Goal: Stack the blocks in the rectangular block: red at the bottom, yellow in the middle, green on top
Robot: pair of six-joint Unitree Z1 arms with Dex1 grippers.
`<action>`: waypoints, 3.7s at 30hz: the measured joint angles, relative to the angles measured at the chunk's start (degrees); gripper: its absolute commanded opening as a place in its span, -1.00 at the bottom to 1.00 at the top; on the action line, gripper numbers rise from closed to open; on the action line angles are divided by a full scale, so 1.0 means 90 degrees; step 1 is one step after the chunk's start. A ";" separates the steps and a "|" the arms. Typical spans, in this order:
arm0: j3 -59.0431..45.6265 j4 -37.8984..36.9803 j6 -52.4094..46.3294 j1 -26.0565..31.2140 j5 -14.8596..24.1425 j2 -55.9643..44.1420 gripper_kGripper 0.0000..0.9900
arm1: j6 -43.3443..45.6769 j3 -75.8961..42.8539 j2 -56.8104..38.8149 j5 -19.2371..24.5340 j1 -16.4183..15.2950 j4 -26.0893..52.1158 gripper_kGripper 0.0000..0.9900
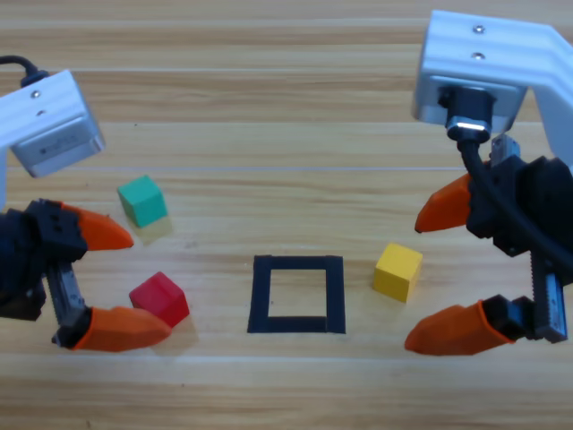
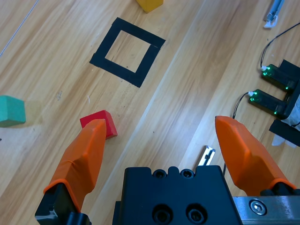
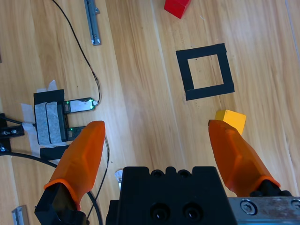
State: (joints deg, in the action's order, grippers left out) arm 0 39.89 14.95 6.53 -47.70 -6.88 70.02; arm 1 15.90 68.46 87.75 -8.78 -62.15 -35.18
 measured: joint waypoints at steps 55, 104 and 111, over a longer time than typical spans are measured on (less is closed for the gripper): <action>0.3415 0.3652 -1.0538 0.0635 0.1612 0.3478 0.89 | -0.8394 0.1166 0.2246 0.2781 0.0652 -0.0686 1.00; 0.4075 0.2845 -0.6897 0.0583 0.1221 0.5194 -0.90 | -0.8251 0.2135 0.4100 0.1695 0.1252 -0.1508 -0.59; 0.4583 0.2878 -0.5864 0.0151 0.1144 0.5402 -0.90 | -0.7525 0.2160 0.3094 0.1714 0.1257 -0.2191 -0.59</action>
State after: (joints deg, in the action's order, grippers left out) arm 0 81.14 40.85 -46.24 -46.34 3.41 118.64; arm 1 -51.83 87.91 115.59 6.65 -50.84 -54.89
